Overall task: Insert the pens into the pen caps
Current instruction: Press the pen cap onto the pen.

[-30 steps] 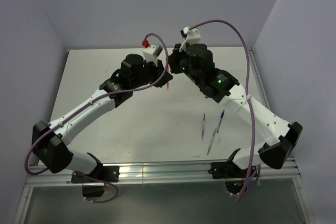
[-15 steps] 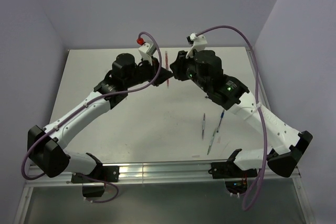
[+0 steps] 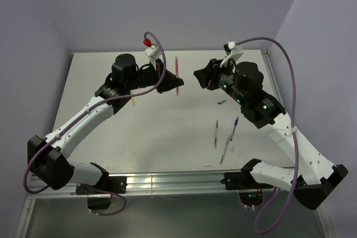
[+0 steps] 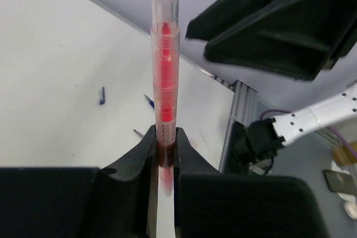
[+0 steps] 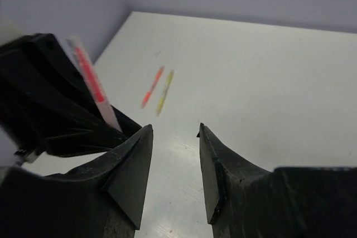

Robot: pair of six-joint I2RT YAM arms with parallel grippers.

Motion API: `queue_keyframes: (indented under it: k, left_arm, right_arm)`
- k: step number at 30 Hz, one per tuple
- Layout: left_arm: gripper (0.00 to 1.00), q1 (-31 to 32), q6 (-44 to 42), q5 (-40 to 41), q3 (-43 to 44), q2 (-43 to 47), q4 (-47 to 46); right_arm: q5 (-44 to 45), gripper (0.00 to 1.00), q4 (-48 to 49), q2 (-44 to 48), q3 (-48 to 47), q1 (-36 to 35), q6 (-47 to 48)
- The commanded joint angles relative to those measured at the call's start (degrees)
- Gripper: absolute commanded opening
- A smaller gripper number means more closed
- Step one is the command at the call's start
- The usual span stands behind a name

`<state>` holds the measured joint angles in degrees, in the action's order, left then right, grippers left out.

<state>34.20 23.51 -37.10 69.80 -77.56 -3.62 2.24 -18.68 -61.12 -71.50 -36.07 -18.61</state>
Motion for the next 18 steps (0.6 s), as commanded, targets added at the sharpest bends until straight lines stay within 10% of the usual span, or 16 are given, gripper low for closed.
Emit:
queue_keyframes:
  k: [1,18]
  left_arm:
    - [0.0,-1.59,2.59,-11.49,-0.81,0.04,-4.29]
    - [0.0,-0.36,10.94,-22.66,-2.56,-5.32,-12.46]
  right_arm:
    - [-12.48,0.47,9.52,3.64,1.45,3.71,-1.07]
    - [-27.91,0.48,17.1,2.24,3.83,6.54,-3.54]
